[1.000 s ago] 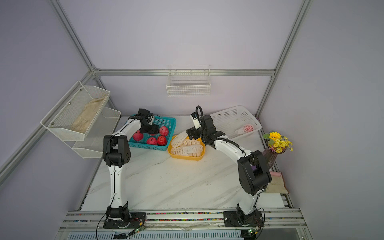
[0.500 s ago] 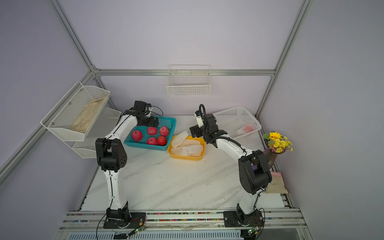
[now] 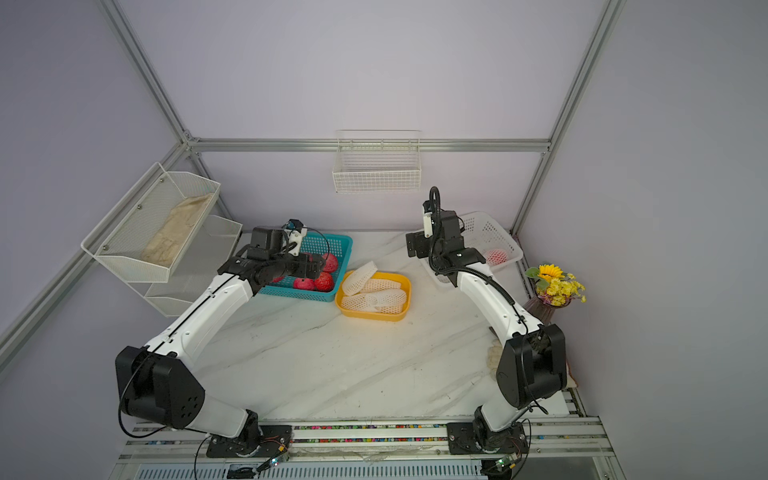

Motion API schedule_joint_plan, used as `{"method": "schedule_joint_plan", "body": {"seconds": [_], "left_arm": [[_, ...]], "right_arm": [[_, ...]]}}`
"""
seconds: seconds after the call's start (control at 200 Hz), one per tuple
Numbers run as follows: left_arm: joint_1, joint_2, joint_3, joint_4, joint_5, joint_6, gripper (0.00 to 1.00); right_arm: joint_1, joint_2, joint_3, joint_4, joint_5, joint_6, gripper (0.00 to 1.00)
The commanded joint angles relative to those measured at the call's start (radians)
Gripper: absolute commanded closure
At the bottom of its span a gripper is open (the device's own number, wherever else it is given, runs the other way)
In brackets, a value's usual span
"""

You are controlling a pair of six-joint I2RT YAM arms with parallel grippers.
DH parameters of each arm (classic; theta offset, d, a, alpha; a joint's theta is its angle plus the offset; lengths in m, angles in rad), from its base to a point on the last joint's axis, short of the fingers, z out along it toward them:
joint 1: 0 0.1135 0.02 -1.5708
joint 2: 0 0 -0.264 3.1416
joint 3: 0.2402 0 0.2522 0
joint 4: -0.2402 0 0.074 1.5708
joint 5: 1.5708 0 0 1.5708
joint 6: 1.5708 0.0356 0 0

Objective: Remove foam nets from apples
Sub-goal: Pick up the apple from the basket.

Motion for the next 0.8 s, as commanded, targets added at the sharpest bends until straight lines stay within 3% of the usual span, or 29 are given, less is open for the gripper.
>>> {"method": "schedule_joint_plan", "body": {"seconds": [0.0, 0.13, 0.26, 0.385, 0.6, 0.795], "left_arm": [[-0.027, -0.059, -0.059, 0.069, 0.056, -0.002, 0.00], [-0.040, -0.097, -0.060, 0.073, 0.071, 0.008, 0.00], [-0.047, -0.078, -0.056, 0.094, 0.104, 0.008, 0.00], [-0.052, -0.006, -0.028, 0.100, 0.138, 0.014, 0.00], [-0.053, 0.045, -0.017, 0.123, 0.203, 0.030, 0.00], [-0.054, 0.067, -0.014, 0.125, 0.225, 0.057, 0.00]], "right_arm": [[-0.064, 0.106, 0.066, -0.085, 0.026, 0.056, 0.03], [-0.134, 0.260, 0.243, -0.207, 0.116, 0.139, 0.03], [-0.130, 0.266, 0.231, -0.078, 0.269, 0.078, 0.03], [-0.125, 0.282, 0.264, -0.116, 0.320, 0.113, 0.03], [-0.125, 0.290, 0.081, 0.012, 0.311, 0.227, 0.03], [-0.126, 0.427, 0.233, -0.025, 0.398, 0.267, 0.03]]}}
